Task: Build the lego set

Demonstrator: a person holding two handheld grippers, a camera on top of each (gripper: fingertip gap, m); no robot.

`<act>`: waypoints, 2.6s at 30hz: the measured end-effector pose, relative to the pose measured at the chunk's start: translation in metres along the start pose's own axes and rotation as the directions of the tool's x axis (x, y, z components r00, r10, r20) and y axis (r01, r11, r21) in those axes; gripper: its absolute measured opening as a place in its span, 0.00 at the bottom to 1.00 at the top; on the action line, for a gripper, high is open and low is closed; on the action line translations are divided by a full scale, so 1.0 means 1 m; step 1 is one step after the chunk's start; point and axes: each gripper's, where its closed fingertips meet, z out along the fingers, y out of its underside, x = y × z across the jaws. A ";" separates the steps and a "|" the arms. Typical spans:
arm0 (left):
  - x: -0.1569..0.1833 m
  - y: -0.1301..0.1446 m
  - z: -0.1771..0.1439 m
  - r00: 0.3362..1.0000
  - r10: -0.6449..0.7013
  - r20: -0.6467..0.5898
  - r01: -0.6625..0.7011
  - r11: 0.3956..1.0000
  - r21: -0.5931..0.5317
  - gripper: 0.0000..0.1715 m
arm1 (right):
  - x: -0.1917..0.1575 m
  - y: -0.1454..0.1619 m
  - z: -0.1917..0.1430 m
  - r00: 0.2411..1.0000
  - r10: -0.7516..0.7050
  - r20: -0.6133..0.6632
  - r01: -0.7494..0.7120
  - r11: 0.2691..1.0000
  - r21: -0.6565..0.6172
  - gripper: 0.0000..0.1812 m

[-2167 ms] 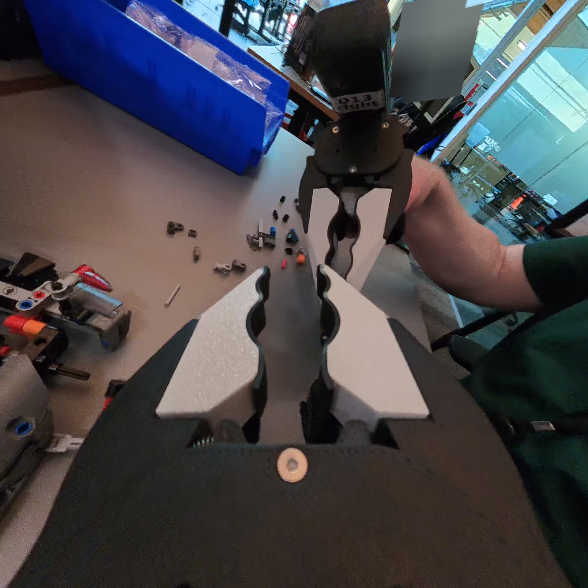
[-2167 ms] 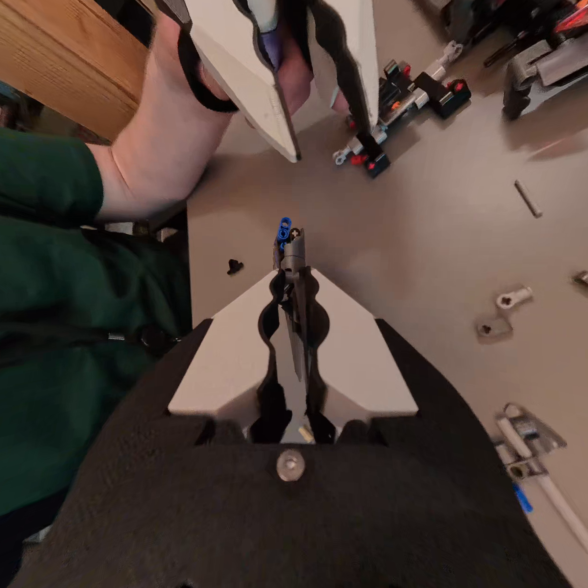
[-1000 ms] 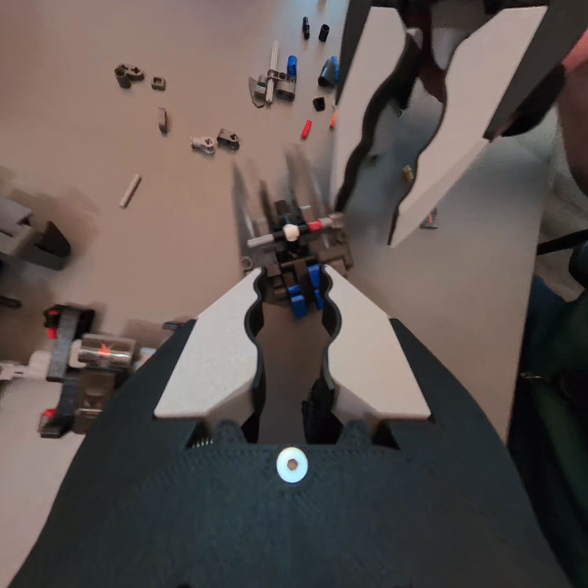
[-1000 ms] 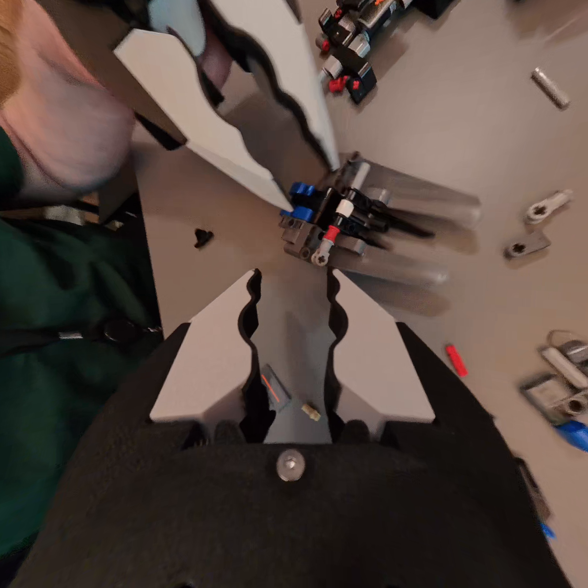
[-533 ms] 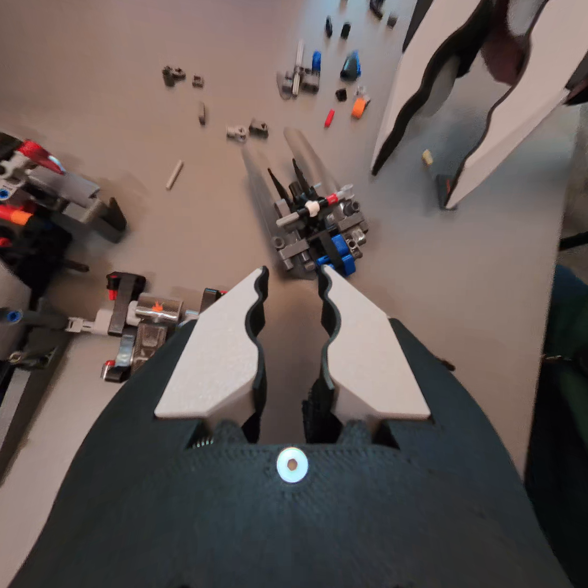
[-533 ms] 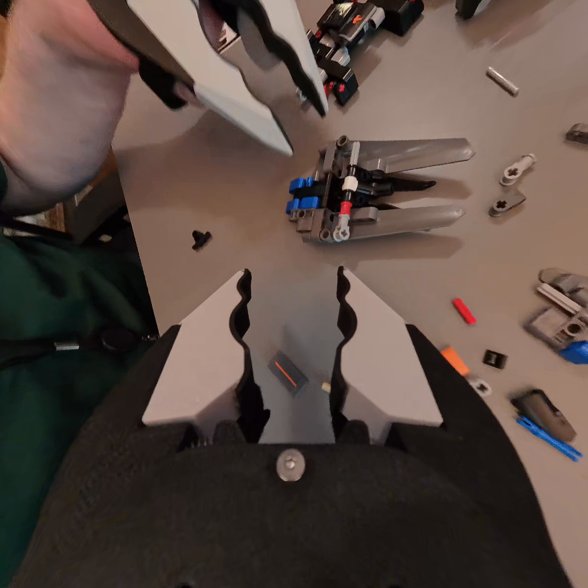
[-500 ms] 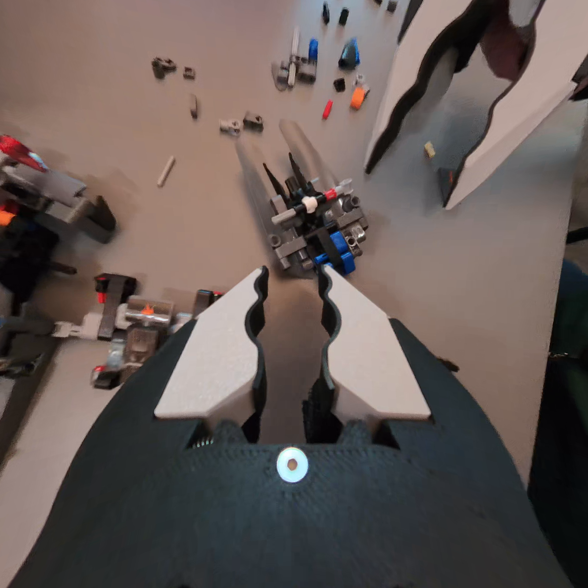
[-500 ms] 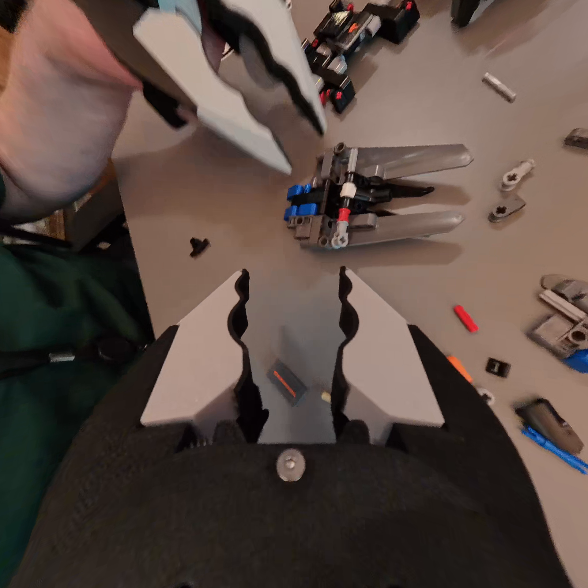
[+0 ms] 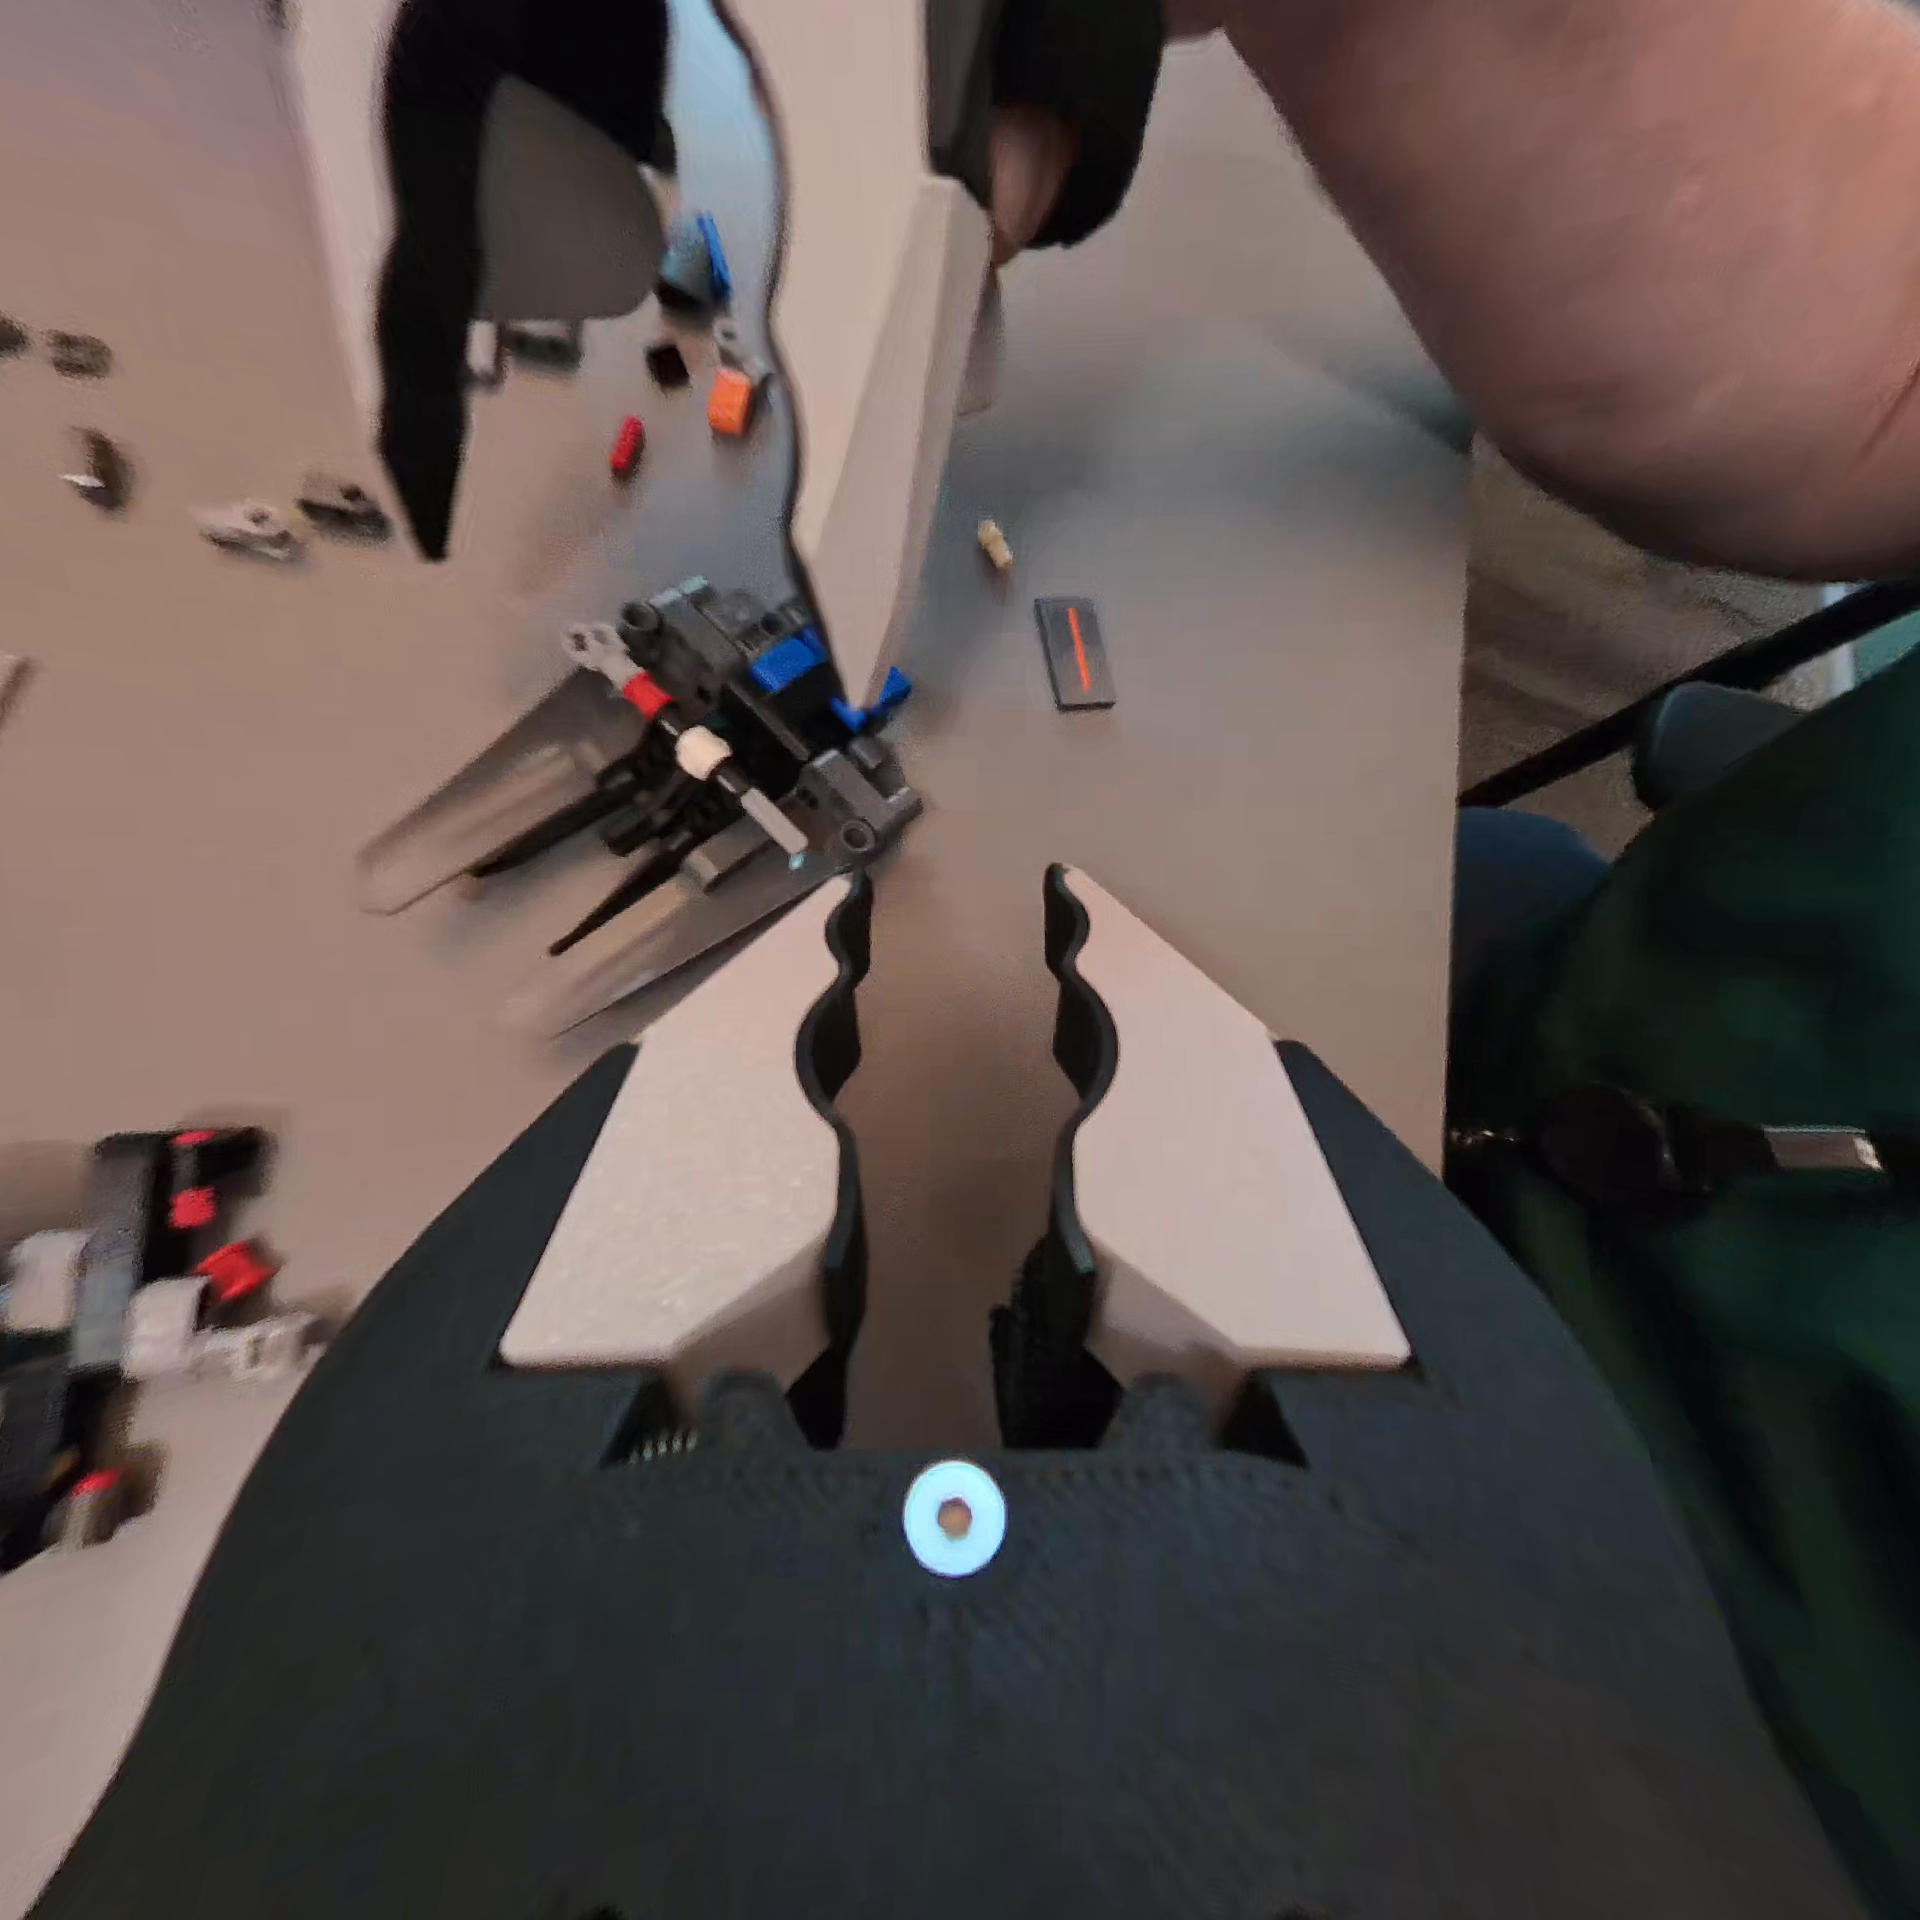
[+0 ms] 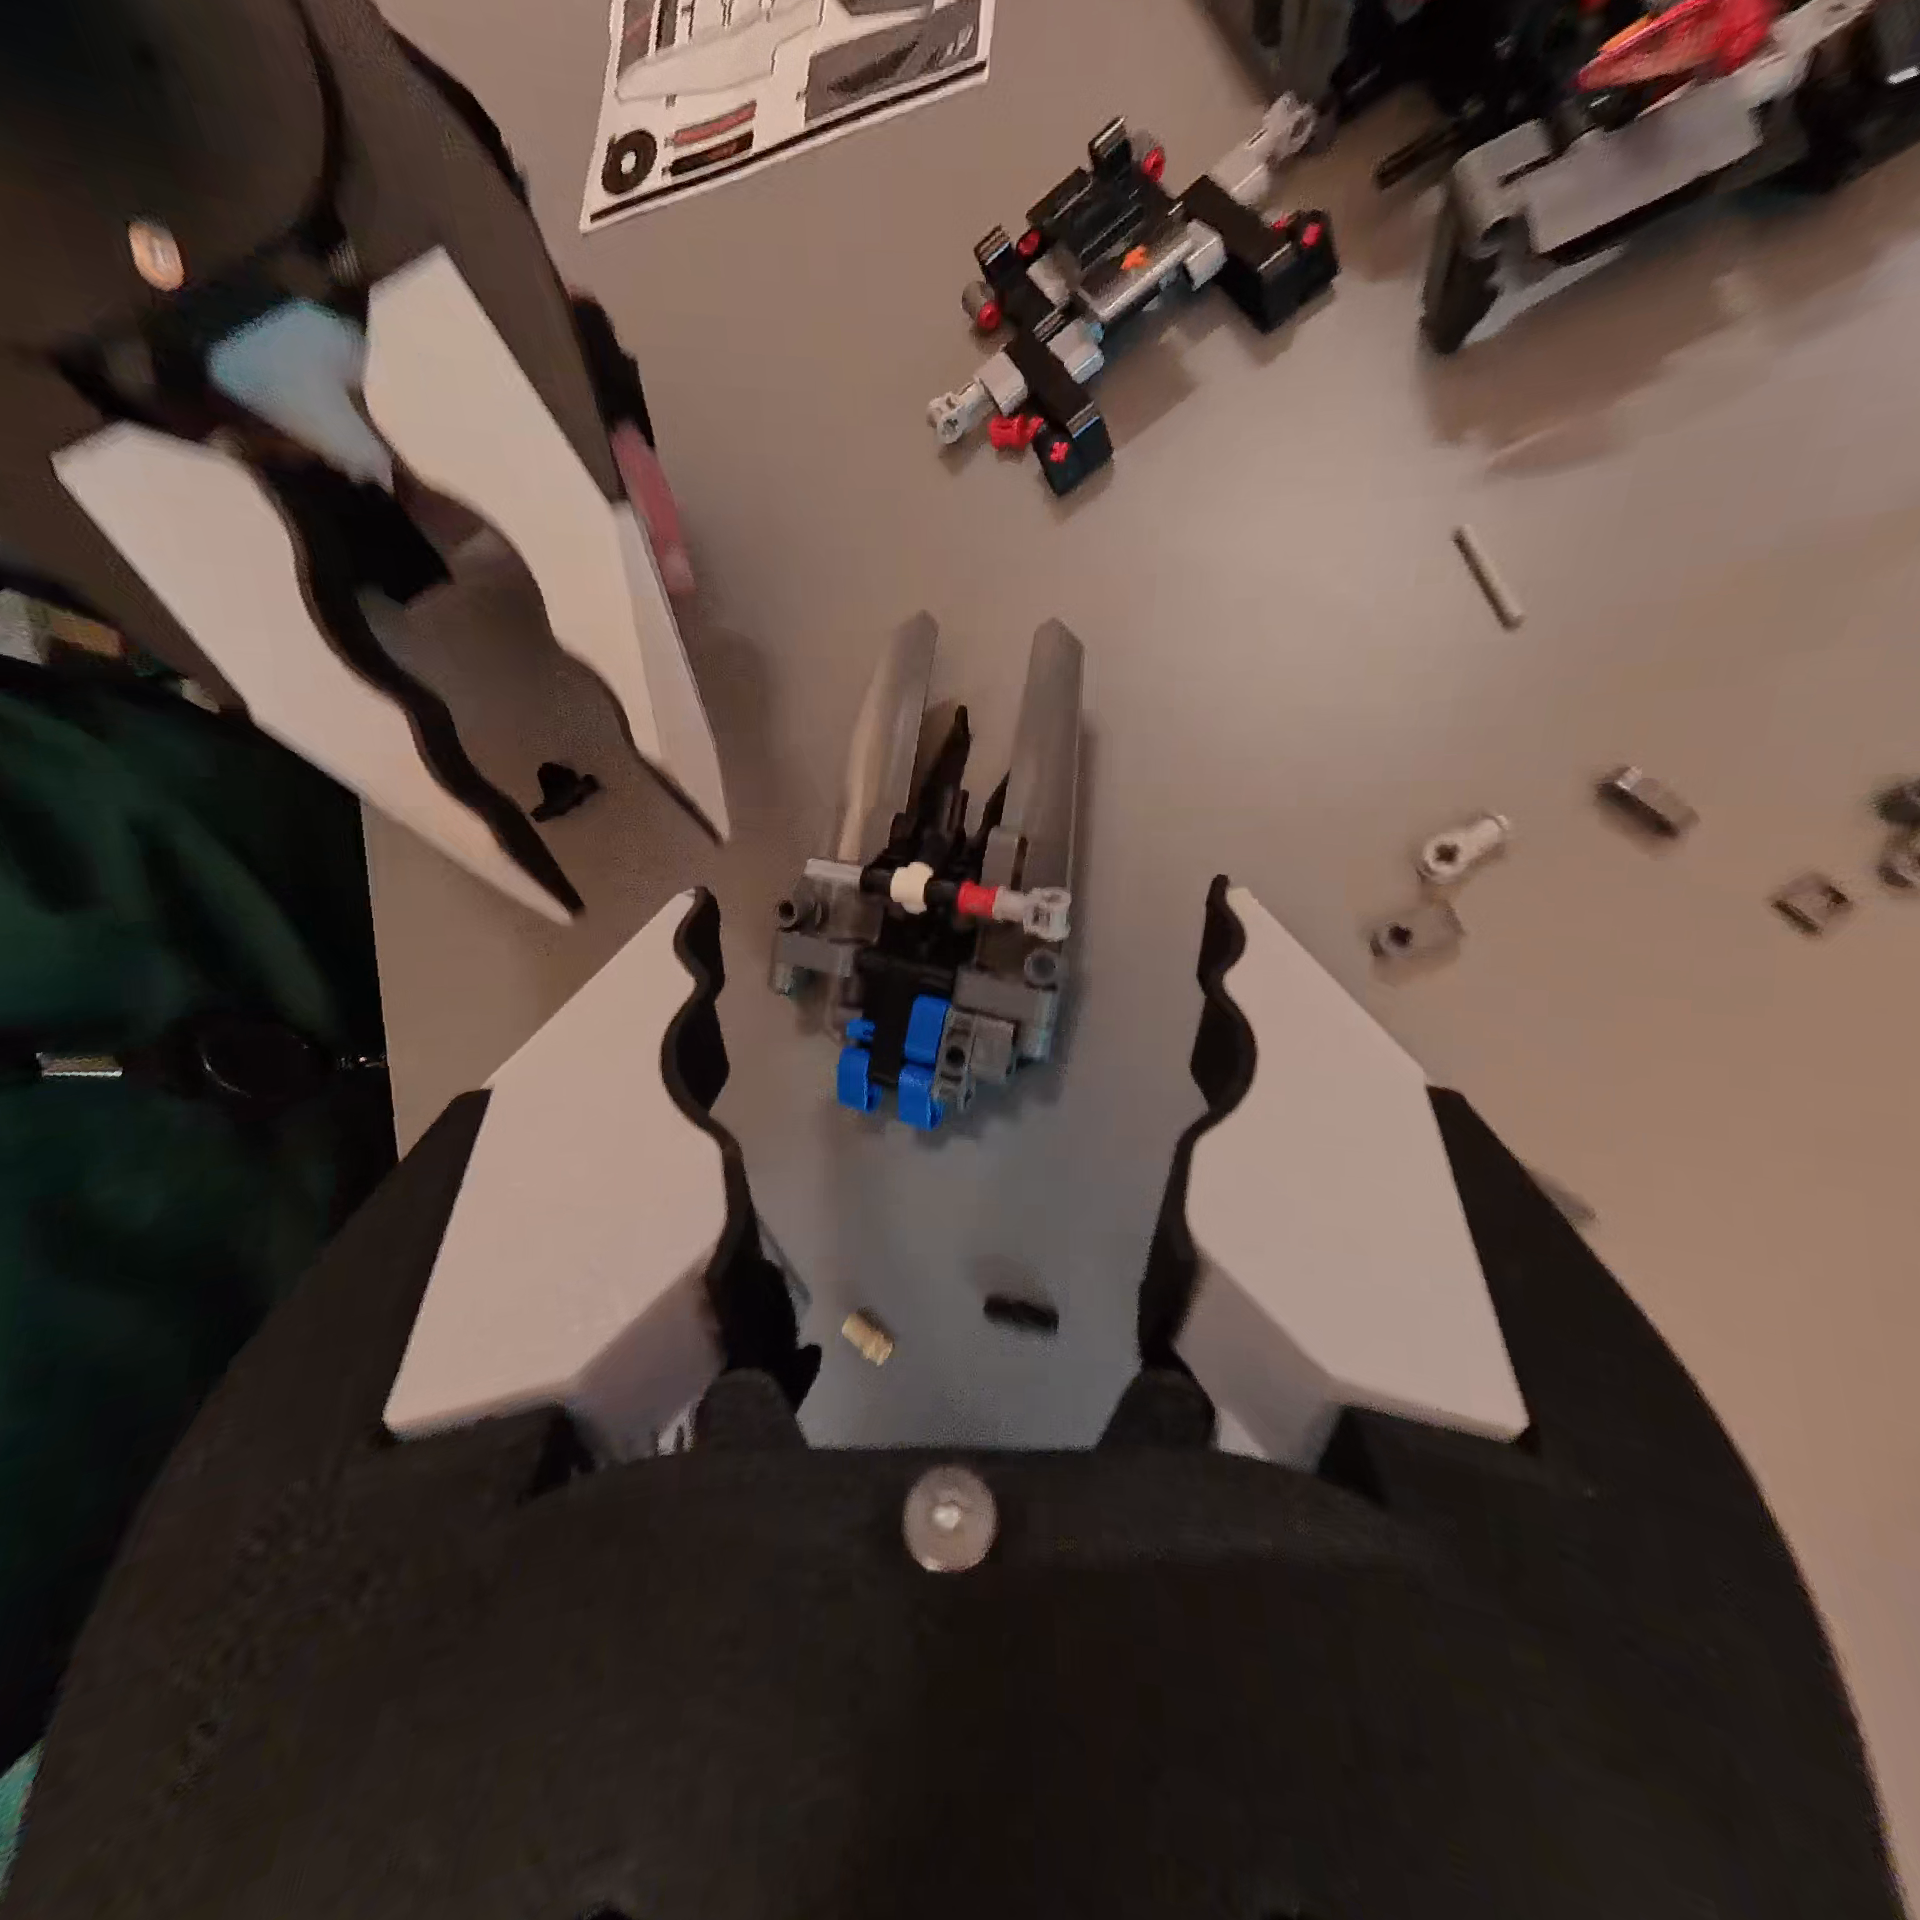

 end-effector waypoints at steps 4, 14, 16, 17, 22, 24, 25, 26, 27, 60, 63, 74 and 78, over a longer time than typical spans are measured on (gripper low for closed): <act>-0.027 -0.023 -0.043 0.992 0.057 0.114 -0.072 0.989 0.127 0.19 | -0.012 0.024 -0.026 0.998 0.029 -0.064 -0.027 0.999 0.021 0.44; -0.092 -0.022 0.006 0.959 0.215 0.187 -0.187 0.970 -0.155 0.17 | -0.030 0.046 0.006 0.976 0.066 -0.207 -0.065 0.998 0.012 0.33; -0.097 -0.011 0.011 0.956 0.213 0.202 -0.163 0.957 -0.239 0.16 | -0.025 0.045 0.010 0.972 0.068 -0.224 -0.070 0.998 0.001 0.34; -0.099 -0.008 0.012 0.956 0.206 0.207 -0.154 0.958 -0.243 0.13 | -0.019 0.045 0.010 0.967 0.071 -0.243 -0.074 0.997 -0.002 0.35; -0.091 0.002 0.007 0.974 0.065 0.219 -0.026 0.984 -0.175 0.12 | -0.005 0.035 0.012 0.967 0.040 -0.252 -0.043 0.999 -0.009 0.32; -0.085 0.006 0.004 0.974 0.019 0.225 0.015 0.989 -0.148 0.12 | 0.006 0.033 0.010 0.957 0.013 -0.290 -0.027 0.999 -0.043 0.33; -0.085 0.008 0.002 0.971 -0.014 0.241 0.046 0.990 -0.131 0.12 | 0.009 0.029 0.010 0.958 0.004 -0.286 -0.015 0.999 -0.037 0.33; -0.084 0.010 0.000 0.967 -0.039 0.251 0.069 0.991 -0.111 0.13 | 0.011 0.025 0.011 0.960 0.002 -0.279 -0.011 1.000 -0.028 0.31; -0.080 0.011 -0.001 0.967 -0.062 0.248 0.087 0.992 -0.091 0.14 | 0.016 0.022 0.010 0.954 0.002 -0.299 -0.011 1.000 -0.028 0.31; -0.036 0.036 -0.031 0.963 -0.182 0.200 0.174 0.983 0.056 0.25 | 0.014 0.033 0.011 0.954 -0.095 -0.284 0.084 0.995 -0.052 0.33; -0.037 0.035 -0.036 0.964 -0.162 0.211 0.148 0.986 0.081 0.26 | 0.015 0.032 0.004 0.959 -0.084 -0.271 0.088 0.996 0.002 0.33; -0.062 0.065 -0.040 0.949 -0.122 0.291 0.118 0.992 0.033 0.25 | 0.030 0.021 -0.030 0.972 0.015 -0.233 0.051 0.961 0.272 0.30; -0.069 0.066 -0.041 0.936 -0.083 0.343 0.068 0.996 0.054 0.15 | 0.038 0.024 -0.034 0.962 0.033 -0.272 0.046 0.959 0.279 0.30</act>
